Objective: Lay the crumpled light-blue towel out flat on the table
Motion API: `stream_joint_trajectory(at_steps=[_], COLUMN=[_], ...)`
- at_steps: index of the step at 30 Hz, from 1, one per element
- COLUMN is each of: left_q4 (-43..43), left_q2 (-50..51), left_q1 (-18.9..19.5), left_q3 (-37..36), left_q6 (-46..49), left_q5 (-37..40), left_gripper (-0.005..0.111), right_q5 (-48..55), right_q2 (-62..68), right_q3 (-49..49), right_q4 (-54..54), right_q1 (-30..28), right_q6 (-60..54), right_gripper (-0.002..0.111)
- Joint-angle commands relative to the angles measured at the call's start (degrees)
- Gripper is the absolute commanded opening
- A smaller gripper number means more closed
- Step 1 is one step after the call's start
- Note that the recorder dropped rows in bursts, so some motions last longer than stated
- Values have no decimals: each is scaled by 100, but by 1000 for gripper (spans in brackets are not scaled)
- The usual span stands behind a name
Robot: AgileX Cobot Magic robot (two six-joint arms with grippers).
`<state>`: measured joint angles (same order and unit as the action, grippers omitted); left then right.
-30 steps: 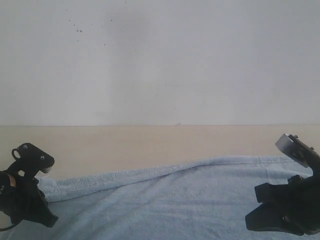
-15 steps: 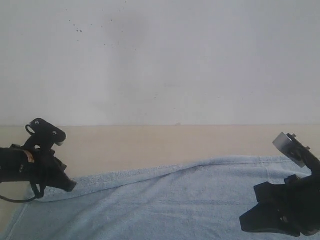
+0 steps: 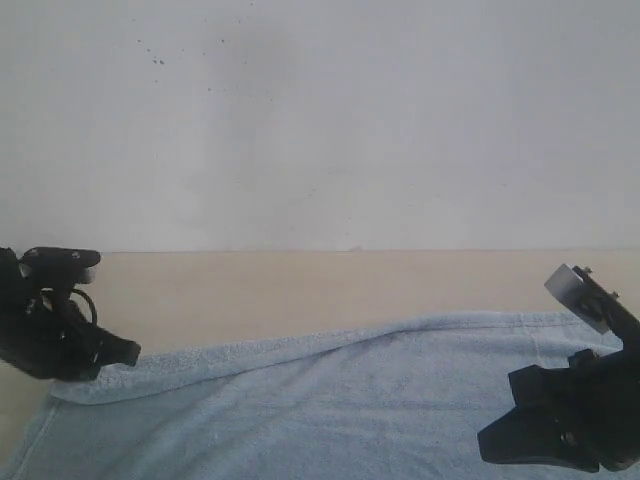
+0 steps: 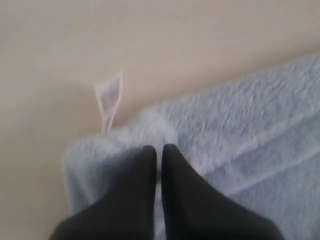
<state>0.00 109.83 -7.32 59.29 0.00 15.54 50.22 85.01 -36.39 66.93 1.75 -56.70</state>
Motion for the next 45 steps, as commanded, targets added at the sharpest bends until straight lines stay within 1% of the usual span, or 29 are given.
stream_joint_trajectory(at_steps=[1, 5, 9, 11, 13, 15, 17, 21, 24, 26, 31, 33, 35, 38, 39, 45], left_q4=[-102, -77, 288, 288, 288, 332, 533, 560, 560, 539, 539, 539, 539, 539, 539, 489], left_q2=[-230, -443, -729, -763, -736, -665, -603, -588, -530, -427, -40, 28, 38, 38, 38, 38], left_q1=[37, 37, 37, 37, 37, 37, 37, 37, 37, 37, 37, 37, 37, 37, 37, 37], left_q3=[35, 35, 23, 11, -26, -37, -37, -27, -27, -27, -27, -27, -27, -27, -27, -27], left_q6=[-289, -105, -94, -94, 99, 187, 159, -155, -155, -155, -155, -166, -166, -166, -166, -289], left_q5=[1205, 1548, 1851, 1906, 1893, 1881, 1857, 1637, 1482, 1363, 1070, 922, 752, 521, 449, -29], left_gripper=[4, 4, 4, 4, 6, 13, 24, 46, 54, 55, 54, 49, 35, 8, 4, 4], right_q5=[130, 130, 169, 219, 281, 351, 405, 421, 421, 421, 421, 421, 421, 421, 421, 421], right_q2=[-41, -41, -41, -41, -41, -41, -41, -41, -41, -41, -41, -41, -41, -41, -41, -41], right_q3=[-31, -31, -31, -31, -31, -31, -31, -31, -31, -31, -31, -31, -31, -31, -31, -31], right_q4=[127, 127, 178, 228, 251, 254, 254, 304, 333, 333, 331, 331, 331, 331, 341, 364], right_q1=[22, 22, 22, 22, 22, 22, 22, 22, 22, 22, 22, 22, 22, 22, 22, 22], right_q6=[-68, -68, -79, -79, -89, -98, -137, -187, -197, -197, -237, -267, -265, -265, -269, -292], right_gripper=[1, 1, 1, 1, 1, 1, 1, 1, 1, 1, 1, 1, 1, 1, 1, 1])
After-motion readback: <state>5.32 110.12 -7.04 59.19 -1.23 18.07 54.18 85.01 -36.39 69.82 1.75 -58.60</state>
